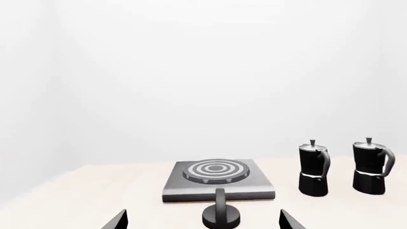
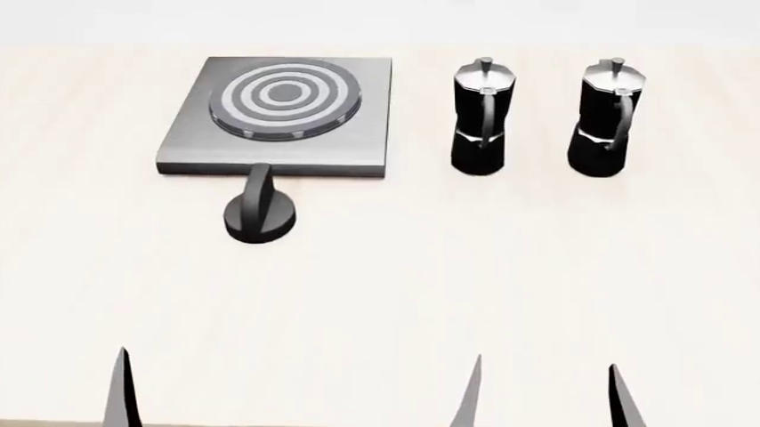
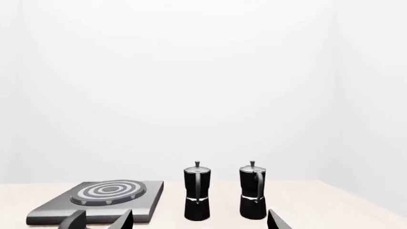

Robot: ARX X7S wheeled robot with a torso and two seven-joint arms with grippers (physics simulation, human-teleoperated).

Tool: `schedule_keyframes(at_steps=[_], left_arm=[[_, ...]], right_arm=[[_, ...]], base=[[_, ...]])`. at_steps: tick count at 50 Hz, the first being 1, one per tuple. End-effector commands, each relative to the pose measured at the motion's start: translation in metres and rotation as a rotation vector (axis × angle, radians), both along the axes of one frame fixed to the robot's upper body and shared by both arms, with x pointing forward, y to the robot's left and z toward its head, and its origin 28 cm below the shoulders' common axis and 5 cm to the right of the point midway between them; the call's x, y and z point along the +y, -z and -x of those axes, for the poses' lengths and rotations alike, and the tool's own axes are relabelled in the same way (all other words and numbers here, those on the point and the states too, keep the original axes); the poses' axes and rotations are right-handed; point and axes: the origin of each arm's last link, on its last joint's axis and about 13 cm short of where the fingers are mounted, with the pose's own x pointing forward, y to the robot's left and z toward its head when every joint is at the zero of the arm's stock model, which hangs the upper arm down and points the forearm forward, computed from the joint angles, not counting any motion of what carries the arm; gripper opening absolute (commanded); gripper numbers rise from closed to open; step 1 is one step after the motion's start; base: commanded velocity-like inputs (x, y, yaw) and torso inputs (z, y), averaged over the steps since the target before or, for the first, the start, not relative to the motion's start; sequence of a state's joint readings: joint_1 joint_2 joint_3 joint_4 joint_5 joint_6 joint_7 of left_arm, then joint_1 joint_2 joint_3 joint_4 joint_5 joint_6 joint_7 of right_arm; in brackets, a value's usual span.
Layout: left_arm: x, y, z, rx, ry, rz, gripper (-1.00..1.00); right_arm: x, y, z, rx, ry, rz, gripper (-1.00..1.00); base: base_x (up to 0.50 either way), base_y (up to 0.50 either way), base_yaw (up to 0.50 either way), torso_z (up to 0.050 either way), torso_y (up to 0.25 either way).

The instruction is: Turn off the stove.

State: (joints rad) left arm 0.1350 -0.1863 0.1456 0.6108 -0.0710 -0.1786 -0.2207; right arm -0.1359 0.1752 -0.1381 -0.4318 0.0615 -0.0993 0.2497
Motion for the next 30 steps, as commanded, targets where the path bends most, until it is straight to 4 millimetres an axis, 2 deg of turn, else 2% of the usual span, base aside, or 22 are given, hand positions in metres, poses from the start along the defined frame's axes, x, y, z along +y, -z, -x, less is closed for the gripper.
schedule_keyframes(at_steps=[1, 30], left_arm=[[0.0018, -0.0016, -0.0004, -0.016, 0.004, 0.005, 1.0], [0.0015, 0.0018, -0.0016, -0.003, 0.003, 0.004, 1.0]], right_arm=[[-0.0016, -0.0001, -0.0009, -0.003, 0.004, 0.011, 1.0], [-0.0014, 0.0025, -0.003, 0.016, 0.006, 0.007, 1.0]], base=[[0.12, 0.0, 0.0, 0.0, 0.0], [0.16, 0.0, 0.0, 0.0, 0.0]])
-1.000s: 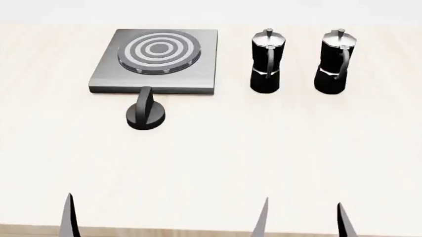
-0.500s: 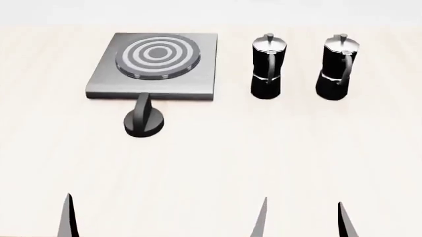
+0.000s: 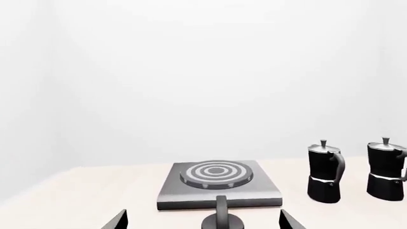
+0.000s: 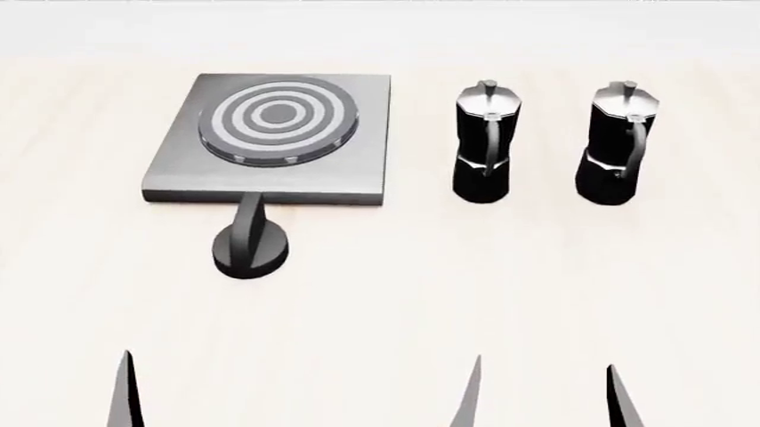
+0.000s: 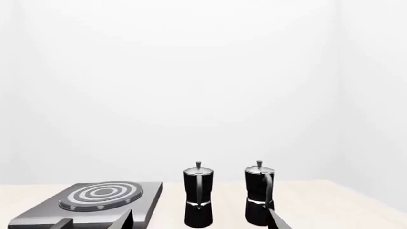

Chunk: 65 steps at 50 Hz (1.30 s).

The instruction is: Turn off the stove.

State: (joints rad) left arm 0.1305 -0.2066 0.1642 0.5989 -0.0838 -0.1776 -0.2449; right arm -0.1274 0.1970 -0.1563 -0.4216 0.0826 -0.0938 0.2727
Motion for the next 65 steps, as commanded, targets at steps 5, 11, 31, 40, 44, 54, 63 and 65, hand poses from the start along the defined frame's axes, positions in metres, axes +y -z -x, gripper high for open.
schedule_keyframes(at_steps=[5, 11, 31, 40, 44, 54, 63, 65], left_arm=[[0.0019, 0.0002, -0.0009, -0.012, 0.002, 0.006, 1.0], [0.0018, 0.0005, -0.0011, -0.01, 0.002, 0.007, 1.0], [0.0019, 0.0016, -0.0016, -0.004, -0.001, 0.007, 1.0], [0.0017, 0.0022, -0.0014, -0.003, -0.001, 0.005, 1.0], [0.0017, 0.0027, -0.0016, -0.001, -0.001, 0.005, 1.0], [0.0014, 0.003, -0.0016, 0.0, 0.001, 0.003, 1.0], [0.0011, 0.0034, -0.0014, 0.001, 0.0, 0.001, 1.0], [0.0011, 0.0034, -0.0014, 0.002, 0.0, 0.002, 1.0]], right_arm=[[-0.0011, 0.0013, -0.0014, 0.002, 0.007, 0.014, 1.0], [-0.0008, 0.002, -0.0013, 0.003, 0.004, 0.017, 1.0], [-0.0011, 0.0026, -0.0015, 0.01, -0.001, 0.02, 1.0], [-0.0011, 0.0029, -0.0017, 0.015, -0.001, 0.022, 1.0], [-0.001, 0.0031, -0.0019, 0.016, -0.002, 0.023, 1.0], [-0.001, 0.003, -0.002, 0.017, -0.002, 0.024, 1.0], [-0.0007, 0.0034, -0.0019, 0.019, -0.004, 0.028, 1.0], [-0.0006, 0.0035, -0.0019, 0.02, -0.005, 0.028, 1.0]], base=[[0.25, 0.0, 0.0, 0.0, 0.0], [0.25, 0.0, 0.0, 0.0, 0.0], [0.2, 0.0, 0.0, 0.0, 0.0], [0.16, 0.0, 0.0, 0.0, 0.0], [0.16, 0.0, 0.0, 0.0, 0.0], [0.16, 0.0, 0.0, 0.0, 0.0], [0.16, 0.0, 0.0, 0.0, 0.0], [0.16, 0.0, 0.0, 0.0, 0.0]])
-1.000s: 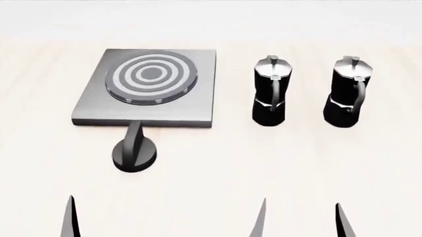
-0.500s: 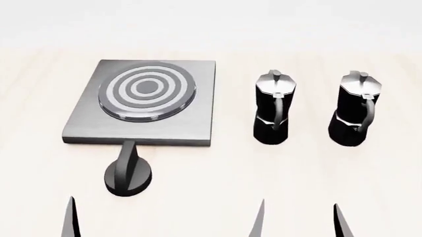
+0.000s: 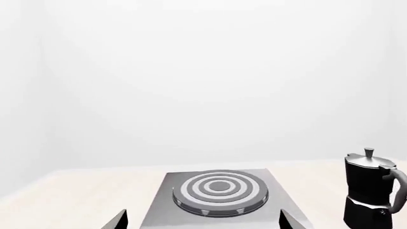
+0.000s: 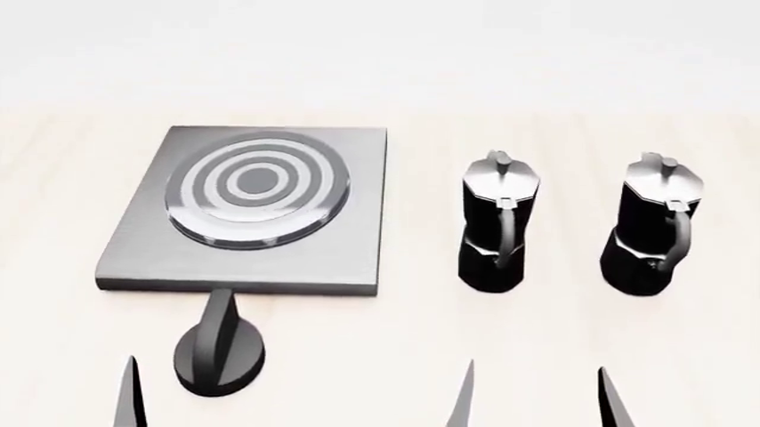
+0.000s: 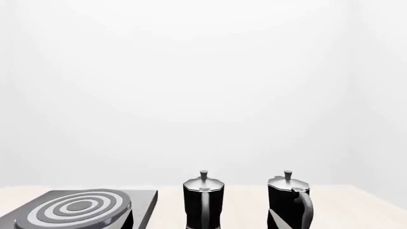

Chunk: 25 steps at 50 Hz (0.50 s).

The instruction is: Turn off the stove.

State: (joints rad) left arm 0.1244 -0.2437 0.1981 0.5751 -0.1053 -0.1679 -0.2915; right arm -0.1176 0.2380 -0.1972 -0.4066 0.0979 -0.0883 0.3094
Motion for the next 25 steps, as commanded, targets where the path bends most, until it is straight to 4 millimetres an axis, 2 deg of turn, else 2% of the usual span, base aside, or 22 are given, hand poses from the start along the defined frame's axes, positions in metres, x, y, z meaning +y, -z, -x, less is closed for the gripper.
schedule_keyframes(at_steps=[1, 25], left_arm=[[0.0016, -0.0012, -0.0008, -0.017, 0.002, 0.006, 1.0], [0.0019, 0.0001, -0.0022, -0.013, 0.0, 0.005, 1.0]], right_arm=[[-0.0011, 0.0002, -0.0012, -0.002, 0.006, 0.015, 1.0], [-0.0008, 0.0006, -0.002, 0.0, 0.004, 0.016, 1.0]], base=[[0.16, 0.0, 0.0, 0.0, 0.0], [0.16, 0.0, 0.0, 0.0, 0.0]])
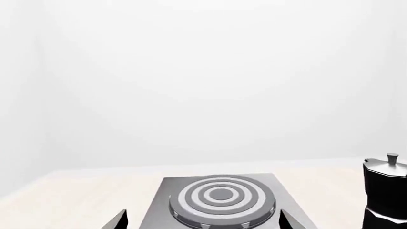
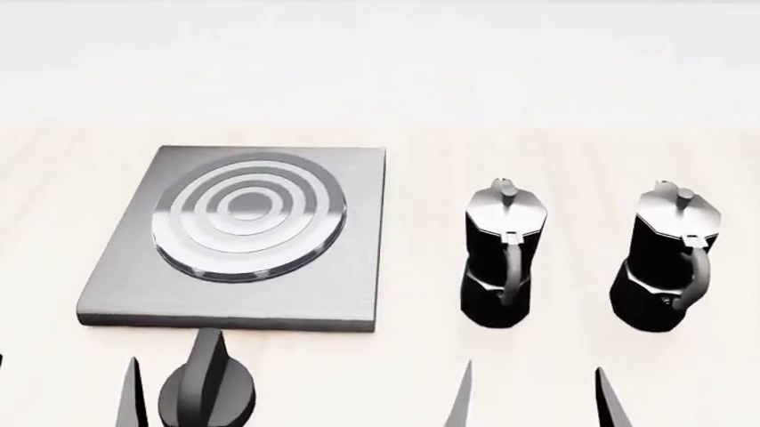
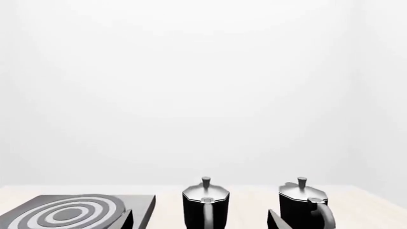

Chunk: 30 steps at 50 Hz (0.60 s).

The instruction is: Turn off the stove.

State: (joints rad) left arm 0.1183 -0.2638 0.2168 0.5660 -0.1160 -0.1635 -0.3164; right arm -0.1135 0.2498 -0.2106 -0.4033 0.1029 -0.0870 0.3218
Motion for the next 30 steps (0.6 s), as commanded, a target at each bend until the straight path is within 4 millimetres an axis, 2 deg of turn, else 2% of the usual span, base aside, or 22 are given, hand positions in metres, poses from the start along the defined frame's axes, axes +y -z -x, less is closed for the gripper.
schedule_keyframes(at_steps=[1, 30], left_arm=[[0.0021, -0.0014, -0.0015, -0.019, 0.001, 0.008, 1.0], [0.002, -0.0005, -0.0005, -0.015, 0.002, 0.005, 1.0]], right_arm=[[-0.0011, 0.0001, -0.0017, -0.005, 0.007, 0.014, 1.0], [0.0002, 0.0037, -0.002, 0.004, 0.008, 0.032, 1.0]], base=[[0.16, 0.0, 0.0, 0.0, 0.0], [0.14, 0.0, 0.0, 0.0, 0.001]])
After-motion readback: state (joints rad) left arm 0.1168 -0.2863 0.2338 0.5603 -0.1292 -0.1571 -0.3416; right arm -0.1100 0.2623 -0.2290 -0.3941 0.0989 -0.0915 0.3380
